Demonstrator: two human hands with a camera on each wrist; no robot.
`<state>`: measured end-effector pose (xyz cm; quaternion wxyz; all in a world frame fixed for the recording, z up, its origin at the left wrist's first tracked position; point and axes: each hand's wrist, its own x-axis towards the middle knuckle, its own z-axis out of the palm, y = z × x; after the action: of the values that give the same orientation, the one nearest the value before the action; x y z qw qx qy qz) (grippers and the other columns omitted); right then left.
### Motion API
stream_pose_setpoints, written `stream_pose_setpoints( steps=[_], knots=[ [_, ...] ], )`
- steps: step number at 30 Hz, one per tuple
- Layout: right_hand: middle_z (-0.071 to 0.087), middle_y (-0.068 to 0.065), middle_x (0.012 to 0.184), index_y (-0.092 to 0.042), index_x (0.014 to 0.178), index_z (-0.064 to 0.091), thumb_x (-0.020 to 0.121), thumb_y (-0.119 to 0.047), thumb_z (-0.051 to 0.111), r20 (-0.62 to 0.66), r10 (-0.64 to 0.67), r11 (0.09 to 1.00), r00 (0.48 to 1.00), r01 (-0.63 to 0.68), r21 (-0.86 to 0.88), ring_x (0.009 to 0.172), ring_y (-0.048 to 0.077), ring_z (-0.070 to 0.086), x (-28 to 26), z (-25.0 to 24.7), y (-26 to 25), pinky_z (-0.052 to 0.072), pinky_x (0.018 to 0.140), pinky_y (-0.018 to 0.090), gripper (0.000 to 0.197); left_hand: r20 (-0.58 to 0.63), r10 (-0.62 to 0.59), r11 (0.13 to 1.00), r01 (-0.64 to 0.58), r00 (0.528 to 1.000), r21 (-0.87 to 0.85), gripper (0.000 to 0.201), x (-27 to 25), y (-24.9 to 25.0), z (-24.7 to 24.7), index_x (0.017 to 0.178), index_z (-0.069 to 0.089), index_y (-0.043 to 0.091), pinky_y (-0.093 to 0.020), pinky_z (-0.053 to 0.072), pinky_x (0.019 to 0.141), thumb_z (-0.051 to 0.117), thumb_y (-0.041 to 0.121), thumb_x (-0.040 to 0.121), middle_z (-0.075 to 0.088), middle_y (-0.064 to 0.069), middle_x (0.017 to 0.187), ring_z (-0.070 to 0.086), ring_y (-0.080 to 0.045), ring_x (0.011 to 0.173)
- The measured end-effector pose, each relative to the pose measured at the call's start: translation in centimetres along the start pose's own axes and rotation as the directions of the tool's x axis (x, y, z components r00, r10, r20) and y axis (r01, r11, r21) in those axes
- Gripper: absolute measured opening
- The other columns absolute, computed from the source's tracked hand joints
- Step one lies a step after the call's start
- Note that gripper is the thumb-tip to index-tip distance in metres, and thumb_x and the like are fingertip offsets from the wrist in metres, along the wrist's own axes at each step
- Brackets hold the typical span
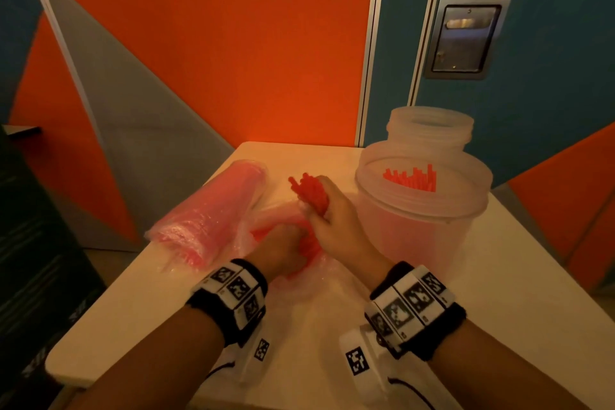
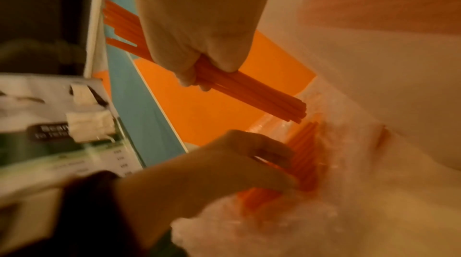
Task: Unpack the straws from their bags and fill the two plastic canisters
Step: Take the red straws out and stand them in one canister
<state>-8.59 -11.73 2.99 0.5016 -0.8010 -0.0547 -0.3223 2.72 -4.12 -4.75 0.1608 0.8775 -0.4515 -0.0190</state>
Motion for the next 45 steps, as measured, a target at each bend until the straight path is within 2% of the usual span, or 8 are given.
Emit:
stream_pose_setpoints(
  steps=[5, 8, 17, 27, 31, 36, 41, 45],
  knots=[
    [0.056, -0.012, 0.083, -0.026, 0.092, 0.052, 0.088, -0.003, 0.056, -0.135, 0.016, 0.99, 0.991, 0.003, 0.144, 0.073, -0.013, 0.055, -1.0, -1.7, -1.8, 0.044, 0.07, 0.005, 0.024, 0.107, -0.129, 0.927, 0.081, 0.986, 0.367, 0.05, 3.6, 0.4, 2.9, 0.124, 0.052, 0.022, -0.045, 0.044, 0.095, 0.042, 0.04, 0.079, 0.047, -0.006, 0.132, 0.042, -0.03, 0.119],
    [0.059, -0.015, 0.079, -0.022, 0.09, 0.056, 0.089, -0.003, 0.056, -0.167, 0.023, 0.982, 0.986, 0.009, 0.188, 0.074, -0.01, 0.057, -2.0, -2.4, -1.7, 0.046, 0.071, 0.008, 0.019, 0.116, -0.141, 0.902, 0.079, 0.983, 0.424, 0.052, 3.4, 1.4, 3.0, 0.132, 0.044, 0.017, -0.046, 0.044, 0.095, 0.043, 0.036, 0.083, 0.044, -0.009, 0.133, 0.045, -0.032, 0.117],
    [0.062, -0.027, 0.074, -0.006, 0.096, 0.058, 0.089, -0.009, 0.057, -0.199, 0.03, 0.988, 0.979, 0.001, 0.155, 0.078, -0.008, 0.058, -2.8, -3.6, -1.8, 0.046, 0.074, 0.012, 0.008, 0.045, -0.14, 0.943, 0.119, 0.989, 0.311, 0.025, 2.2, 2.6, 0.4, 0.098, 0.067, 0.009, -0.033, 0.05, 0.078, 0.044, 0.02, 0.095, 0.067, -0.008, 0.1, 0.065, -0.026, 0.093],
    [0.064, -0.004, 0.093, -0.001, 0.11, 0.059, 0.087, -0.016, 0.06, -0.258, 0.121, 0.979, 0.959, -0.072, 0.19, 0.098, 0.018, 0.061, -2.0, -3.5, -2.7, 0.049, 0.093, 0.041, 0.027, -0.141, -0.197, 0.979, 0.187, 0.97, -0.08, 0.015, 0.6, 2.5, -2.6, 0.097, 0.057, 0.01, -0.027, 0.048, 0.072, 0.042, 0.009, 0.093, 0.065, -0.011, 0.097, 0.06, -0.023, 0.082],
    [0.063, -0.005, 0.093, -0.001, 0.109, 0.059, 0.089, -0.013, 0.059, -0.266, 0.116, 0.979, 0.957, -0.064, 0.196, 0.097, 0.016, 0.061, -1.7, -3.7, -2.9, 0.049, 0.091, 0.038, 0.024, -0.271, -0.167, 0.93, 0.06, 0.948, -0.364, 0.005, -0.4, 2.9, -3.5, 0.098, 0.044, 0.015, -0.025, 0.04, 0.066, 0.039, 0.015, 0.098, 0.054, 0.003, 0.086, 0.053, -0.014, 0.076],
    [0.063, 0.002, 0.089, -0.007, 0.099, 0.058, 0.086, -0.018, 0.059, -0.255, 0.151, 0.961, 0.955, -0.082, 0.263, 0.09, 0.018, 0.063, -1.9, -3.4, -2.9, 0.051, 0.083, 0.033, 0.017, -0.543, -0.13, 0.761, -0.268, 0.829, -0.591, 0.013, -3.4, 6.5, -5.0, 0.098, 0.052, 0.009, -0.007, 0.041, 0.055, 0.046, 0.021, 0.097, 0.051, 0.011, 0.072, 0.052, 0.011, 0.061],
    [0.067, -0.002, 0.091, -0.013, 0.11, 0.055, 0.092, -0.006, 0.051, -0.217, 0.24, 0.895, 0.946, -0.129, 0.427, 0.085, 0.005, 0.066, -2.3, -2.8, -3.1, 0.052, 0.071, 0.018, 0.02, -0.598, -0.127, 0.629, -0.402, 0.792, -0.666, 0.047, -4.7, 9.0, -3.4, 0.099, 0.053, 0.031, -0.029, 0.051, 0.062, 0.048, 0.071, 0.076, 0.062, 0.008, 0.079, 0.061, -0.005, 0.071],
    [0.068, 0.0, 0.094, -0.017, 0.116, 0.057, 0.092, -0.004, 0.047, -0.143, 0.342, 0.803, 0.929, -0.21, 0.558, 0.089, 0.014, 0.065, -2.3, -2.7, -3.0, 0.055, 0.072, 0.024, 0.029, -0.605, -0.087, 0.702, -0.382, 0.792, -0.601, 0.065, -4.6, 9.4, -1.4, 0.108, 0.05, 0.021, -0.045, 0.052, 0.07, 0.045, 0.076, 0.075, 0.057, -0.004, 0.092, 0.06, -0.021, 0.082]
  ],
)
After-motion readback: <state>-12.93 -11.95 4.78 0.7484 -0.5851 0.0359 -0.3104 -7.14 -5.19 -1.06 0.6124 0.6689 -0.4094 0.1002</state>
